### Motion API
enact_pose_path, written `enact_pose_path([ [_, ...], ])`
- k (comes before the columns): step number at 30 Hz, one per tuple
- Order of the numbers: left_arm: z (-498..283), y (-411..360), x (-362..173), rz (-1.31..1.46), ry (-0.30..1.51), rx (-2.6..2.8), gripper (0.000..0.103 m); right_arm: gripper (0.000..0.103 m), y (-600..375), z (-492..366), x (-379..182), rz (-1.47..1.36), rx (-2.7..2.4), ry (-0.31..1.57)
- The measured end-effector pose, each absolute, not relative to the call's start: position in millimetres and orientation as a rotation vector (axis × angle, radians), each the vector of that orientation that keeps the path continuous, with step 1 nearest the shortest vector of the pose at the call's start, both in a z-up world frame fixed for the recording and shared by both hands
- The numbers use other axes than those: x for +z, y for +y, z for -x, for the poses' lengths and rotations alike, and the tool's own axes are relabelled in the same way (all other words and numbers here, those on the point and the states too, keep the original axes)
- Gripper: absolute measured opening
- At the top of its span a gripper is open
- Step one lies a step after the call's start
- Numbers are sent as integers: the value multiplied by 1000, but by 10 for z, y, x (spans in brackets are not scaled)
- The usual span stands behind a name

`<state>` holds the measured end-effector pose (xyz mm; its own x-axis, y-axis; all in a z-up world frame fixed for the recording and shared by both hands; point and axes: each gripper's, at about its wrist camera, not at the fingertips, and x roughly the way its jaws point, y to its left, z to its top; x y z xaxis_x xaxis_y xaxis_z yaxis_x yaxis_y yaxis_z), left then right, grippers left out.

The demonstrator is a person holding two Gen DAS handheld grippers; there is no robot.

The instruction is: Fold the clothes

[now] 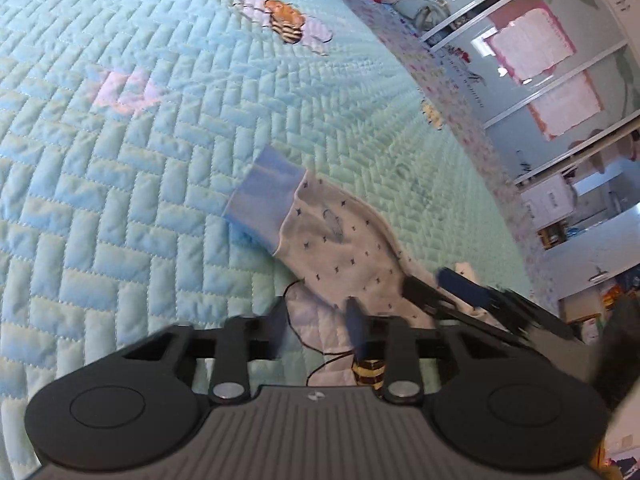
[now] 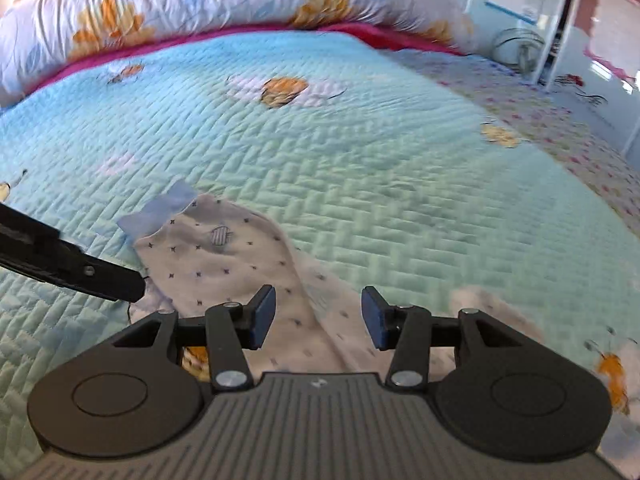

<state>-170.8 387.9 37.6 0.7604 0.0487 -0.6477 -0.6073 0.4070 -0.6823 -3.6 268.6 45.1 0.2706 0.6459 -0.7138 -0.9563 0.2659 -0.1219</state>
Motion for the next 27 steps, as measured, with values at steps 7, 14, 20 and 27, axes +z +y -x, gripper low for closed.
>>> enact_pose_path([
  [7, 1790, 3962, 317, 1234, 506, 330, 2, 3, 2809, 33, 336, 632, 1109, 572],
  [14, 1697, 3908, 261, 1259, 494, 321, 64, 3, 2165, 609, 509, 640, 1202, 433],
  [20, 1529, 3794, 215, 1218, 524, 370, 64, 3, 1934, 858, 379, 683, 1204, 403],
  [27, 1433, 3671, 246, 1144, 518, 400, 1, 9, 1739, 907, 374, 644, 1179, 398],
])
